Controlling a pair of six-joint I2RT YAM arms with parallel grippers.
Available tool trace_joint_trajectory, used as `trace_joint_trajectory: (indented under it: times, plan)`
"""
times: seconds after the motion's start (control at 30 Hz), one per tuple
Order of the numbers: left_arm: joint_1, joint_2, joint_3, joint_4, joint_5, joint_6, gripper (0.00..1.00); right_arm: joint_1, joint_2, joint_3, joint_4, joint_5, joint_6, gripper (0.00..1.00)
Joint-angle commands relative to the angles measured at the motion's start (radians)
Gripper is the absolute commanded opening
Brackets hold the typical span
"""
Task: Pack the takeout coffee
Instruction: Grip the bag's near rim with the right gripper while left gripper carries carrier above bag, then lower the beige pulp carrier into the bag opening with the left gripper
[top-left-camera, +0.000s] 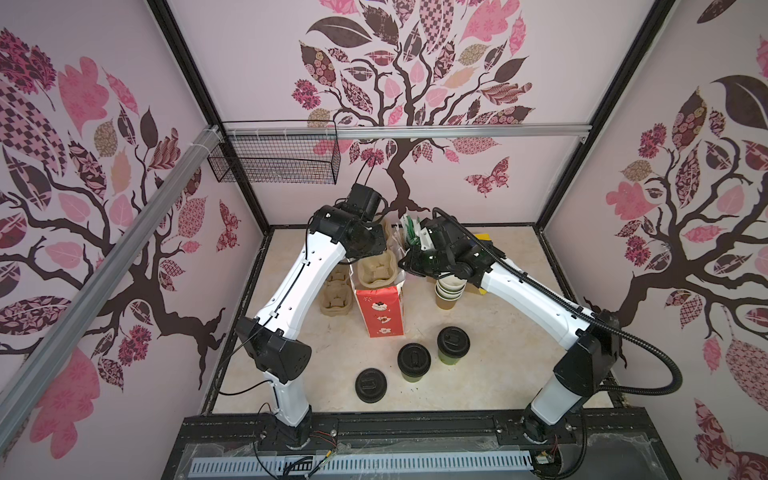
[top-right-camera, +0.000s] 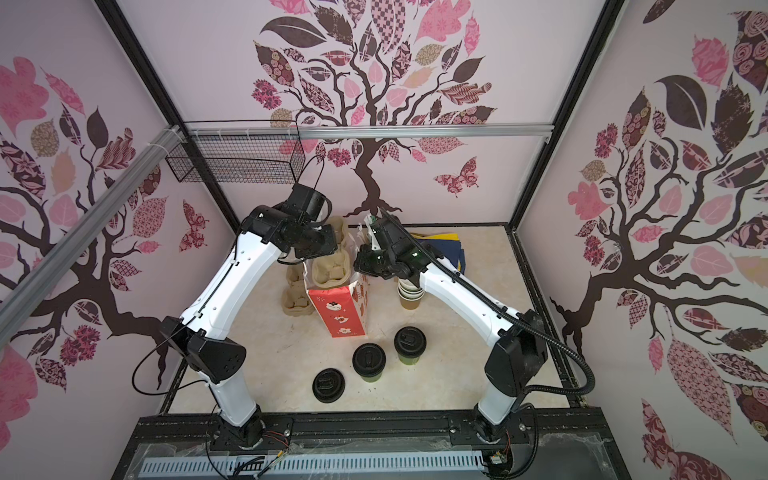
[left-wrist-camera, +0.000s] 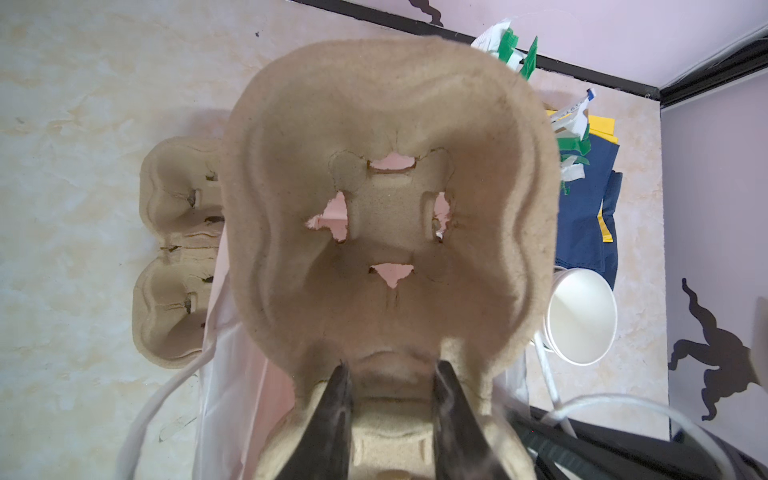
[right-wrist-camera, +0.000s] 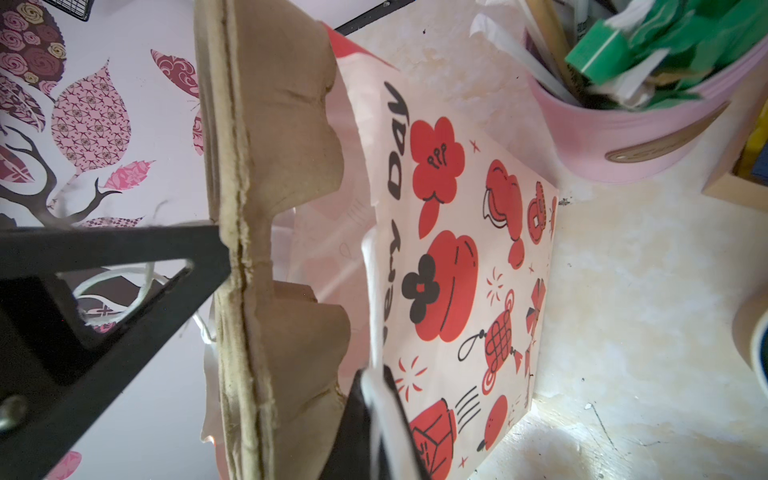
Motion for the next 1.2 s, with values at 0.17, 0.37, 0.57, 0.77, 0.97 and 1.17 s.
trace_joint_trajectory:
  times: [0.17, 0.37, 0.57, 0.77, 0.97, 1.17]
  plan:
    - [-0.006, -0.034, -0.069, -0.004, -0.036, 0.044, 0.21, 0.003, -0.036, 0.026, -0.012, 0.000, -0.009, 0.17]
    - [-0.005, -0.029, -0.075, -0.040, -0.021, 0.076, 0.21, 0.003, -0.040, 0.061, -0.043, 0.022, -0.031, 0.40]
    - [-0.005, -0.034, -0.094, -0.056, 0.017, 0.088, 0.20, 0.001, -0.051, 0.077, -0.101, 0.089, -0.069, 0.52]
    - [-0.007, -0.047, -0.109, -0.077, 0.038, 0.100, 0.20, 0.000, -0.048, 0.074, -0.110, 0.099, -0.079, 0.46]
    - [-0.007, -0.047, -0.123, -0.099, 0.059, 0.107, 0.20, 0.000, -0.034, 0.073, -0.094, 0.071, -0.072, 0.28]
    - [-0.007, -0.031, -0.125, -0.107, 0.103, 0.101, 0.20, 0.000, -0.029, 0.073, -0.083, 0.058, -0.065, 0.15]
